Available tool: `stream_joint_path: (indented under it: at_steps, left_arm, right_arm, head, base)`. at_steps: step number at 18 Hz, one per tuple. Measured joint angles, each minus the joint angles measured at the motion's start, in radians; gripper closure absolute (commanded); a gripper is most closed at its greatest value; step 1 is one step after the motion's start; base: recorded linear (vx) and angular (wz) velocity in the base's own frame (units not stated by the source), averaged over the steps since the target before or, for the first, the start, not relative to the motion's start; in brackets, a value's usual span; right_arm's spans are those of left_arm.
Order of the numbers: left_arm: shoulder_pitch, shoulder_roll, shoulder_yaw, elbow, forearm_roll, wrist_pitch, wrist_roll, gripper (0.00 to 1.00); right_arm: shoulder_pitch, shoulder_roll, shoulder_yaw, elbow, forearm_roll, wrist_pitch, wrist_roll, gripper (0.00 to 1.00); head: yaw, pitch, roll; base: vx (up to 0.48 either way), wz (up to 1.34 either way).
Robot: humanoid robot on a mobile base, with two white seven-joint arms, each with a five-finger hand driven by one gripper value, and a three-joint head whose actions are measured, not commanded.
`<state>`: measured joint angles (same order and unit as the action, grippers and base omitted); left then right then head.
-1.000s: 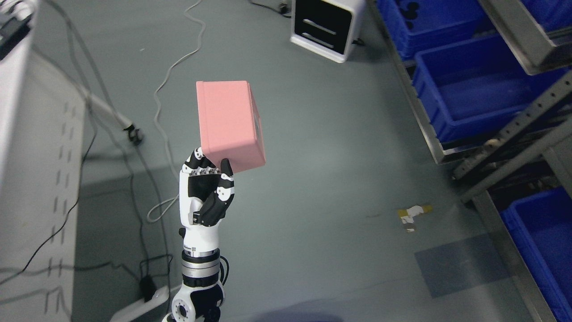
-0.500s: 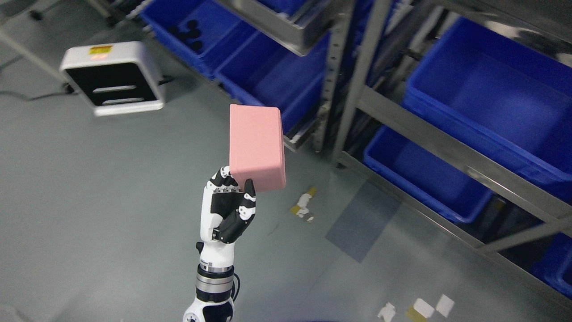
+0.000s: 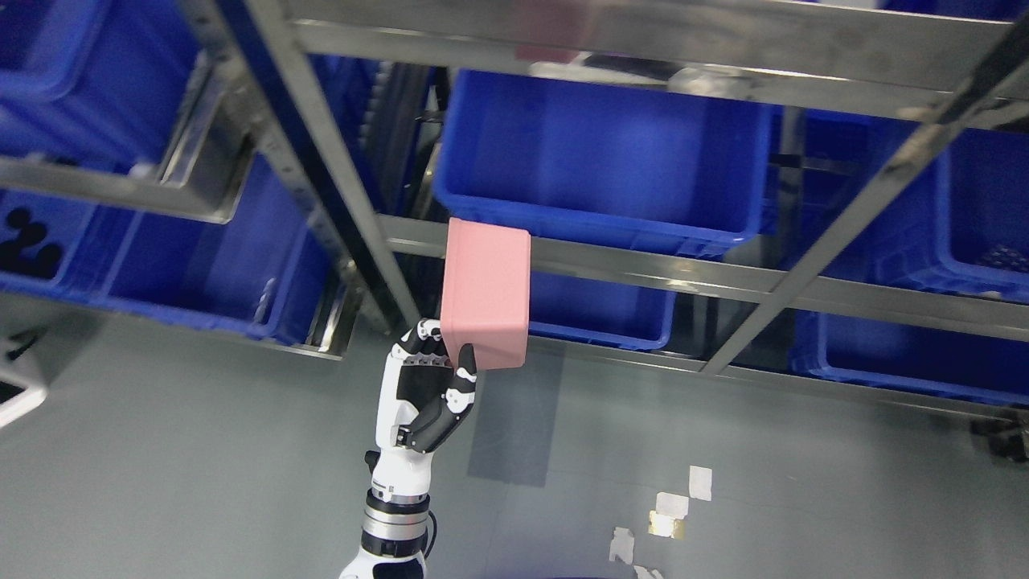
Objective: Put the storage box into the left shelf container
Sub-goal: 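Extend the left hand forward into the upper blue bin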
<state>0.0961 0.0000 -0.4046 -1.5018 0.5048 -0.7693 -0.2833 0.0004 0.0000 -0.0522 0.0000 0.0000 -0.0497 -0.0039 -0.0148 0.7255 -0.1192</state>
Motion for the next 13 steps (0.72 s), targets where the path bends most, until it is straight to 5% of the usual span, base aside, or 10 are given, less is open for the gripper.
stream_joint_path:
  at_steps: [13]
  left_arm:
    - [-0.308, 0.0, 0.131, 0.229, -0.121, 0.192, -0.141, 0.94]
  right_arm:
    - [0.0, 0.0, 0.0, 0.0, 0.0, 0.0, 0.0, 0.0]
  head:
    - [0.0, 0.0, 0.0]
  base:
    - [0.081, -0.18]
